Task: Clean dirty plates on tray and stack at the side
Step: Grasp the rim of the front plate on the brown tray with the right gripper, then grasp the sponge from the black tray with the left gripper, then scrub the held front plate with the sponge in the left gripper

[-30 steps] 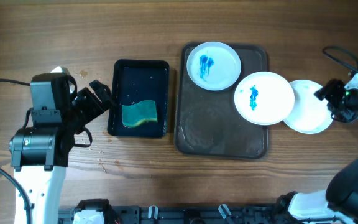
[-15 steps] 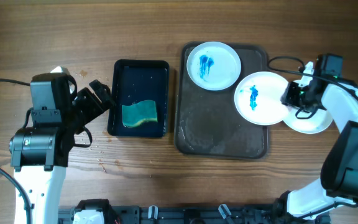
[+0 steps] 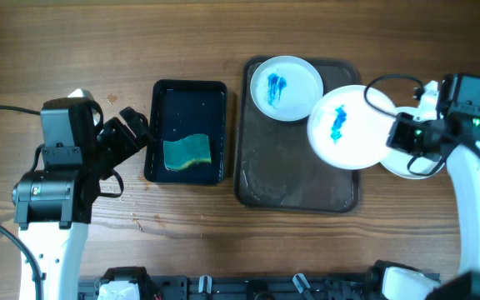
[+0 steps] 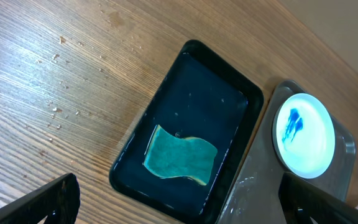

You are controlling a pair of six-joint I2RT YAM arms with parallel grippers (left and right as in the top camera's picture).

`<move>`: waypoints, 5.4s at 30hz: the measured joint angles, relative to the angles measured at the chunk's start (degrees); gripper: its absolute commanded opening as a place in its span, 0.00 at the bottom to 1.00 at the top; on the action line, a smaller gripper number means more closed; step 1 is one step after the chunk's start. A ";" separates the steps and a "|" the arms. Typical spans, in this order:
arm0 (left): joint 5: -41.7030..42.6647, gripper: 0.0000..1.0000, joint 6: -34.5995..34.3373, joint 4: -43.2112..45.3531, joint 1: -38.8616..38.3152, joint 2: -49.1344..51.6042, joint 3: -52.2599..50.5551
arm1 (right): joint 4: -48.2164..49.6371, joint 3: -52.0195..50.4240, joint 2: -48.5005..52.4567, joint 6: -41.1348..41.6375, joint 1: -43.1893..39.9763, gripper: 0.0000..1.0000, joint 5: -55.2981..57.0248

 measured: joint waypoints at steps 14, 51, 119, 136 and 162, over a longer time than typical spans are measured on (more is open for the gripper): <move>0.04 1.00 0.00 0.20 -0.02 0.00 0.00 | 28.63 -22.75 6.10 17.07 22.49 0.37 3.89; -2.95 0.78 0.57 9.84 -16.33 40.13 -1.62 | 13.44 -17.03 -9.44 9.35 22.49 0.33 -0.70; -8.85 0.04 -0.28 23.91 -39.41 53.55 9.01 | 25.62 -16.17 17.20 13.07 23.37 0.04 -5.11; 29.99 0.04 10.84 26.32 -38.71 56.15 7.93 | 23.78 -16.09 17.22 13.03 22.64 0.04 -4.92; 10.47 0.04 6.60 27.74 -34.80 53.16 7.45 | 23.50 -16.09 17.33 13.94 22.49 0.04 -5.79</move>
